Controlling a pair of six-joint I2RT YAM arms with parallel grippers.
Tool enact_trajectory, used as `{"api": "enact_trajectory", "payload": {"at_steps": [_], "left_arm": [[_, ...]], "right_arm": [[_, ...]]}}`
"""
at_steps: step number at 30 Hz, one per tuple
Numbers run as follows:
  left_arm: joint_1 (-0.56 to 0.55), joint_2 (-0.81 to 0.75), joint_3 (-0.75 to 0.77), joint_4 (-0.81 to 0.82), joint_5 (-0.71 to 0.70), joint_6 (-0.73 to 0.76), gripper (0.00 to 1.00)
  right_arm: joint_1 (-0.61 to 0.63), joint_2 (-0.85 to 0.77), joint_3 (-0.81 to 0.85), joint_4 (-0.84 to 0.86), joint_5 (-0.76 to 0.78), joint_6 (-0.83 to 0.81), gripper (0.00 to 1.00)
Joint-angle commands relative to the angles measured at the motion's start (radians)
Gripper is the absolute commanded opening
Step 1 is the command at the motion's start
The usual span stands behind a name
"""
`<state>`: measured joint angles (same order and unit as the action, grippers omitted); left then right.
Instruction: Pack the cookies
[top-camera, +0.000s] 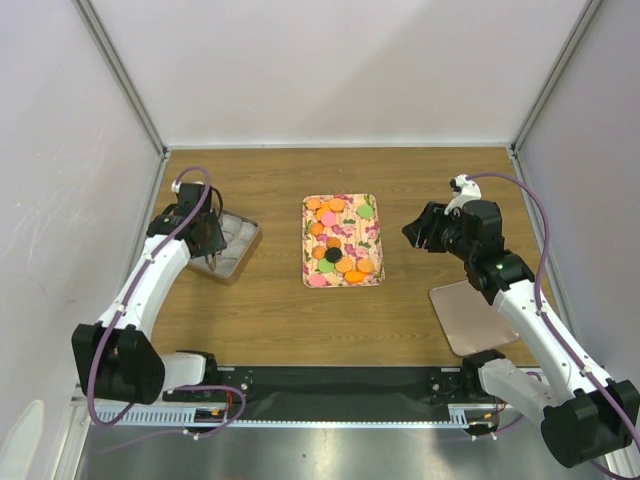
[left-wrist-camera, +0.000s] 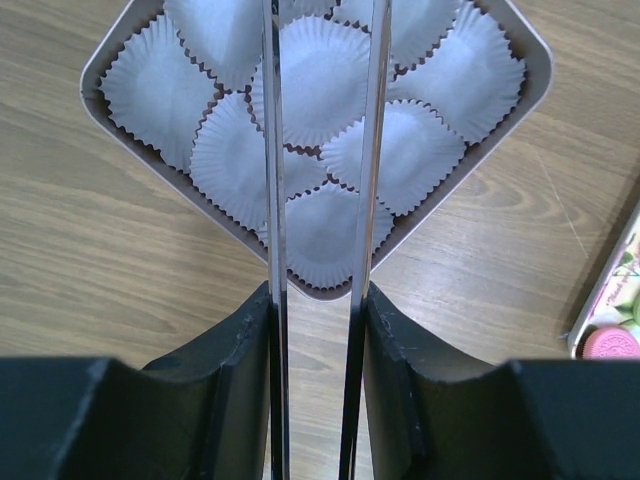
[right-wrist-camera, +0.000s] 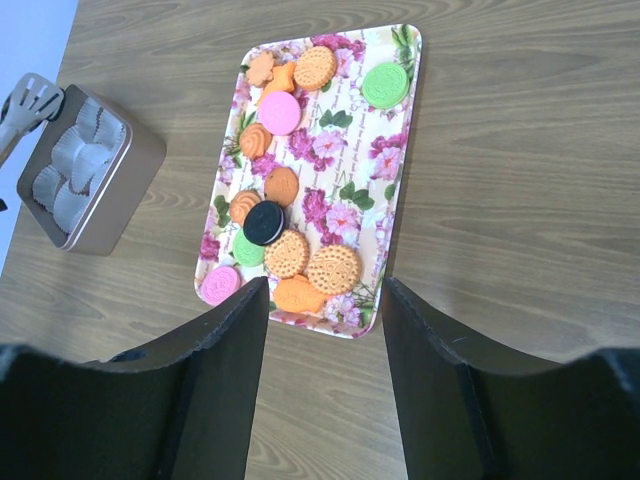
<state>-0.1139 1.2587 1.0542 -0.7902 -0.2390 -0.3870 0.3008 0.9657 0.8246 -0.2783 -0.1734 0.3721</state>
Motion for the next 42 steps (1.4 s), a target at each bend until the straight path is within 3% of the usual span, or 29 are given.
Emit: {"api": "enact_trajectory", "payload": {"at_steps": [1,27,42], "left_arm": [[0.025,0.013,-0.006,0.051,0.029,0.039,0.38],[0.071,0.116,-0.030,0.128,0.040,0.066,0.41],[0.072,0.093,-0.020,0.112,0.032,0.074,0.51]], "right_arm": [[-0.003,-0.005,0.018,0.030,-0.014,-0.009,0.54],[0.003,0.002,0.010,0.039,-0.020,-0.009,0.54],[0.004,0.005,0.011,0.041,-0.026,-0.006,0.55]]}}
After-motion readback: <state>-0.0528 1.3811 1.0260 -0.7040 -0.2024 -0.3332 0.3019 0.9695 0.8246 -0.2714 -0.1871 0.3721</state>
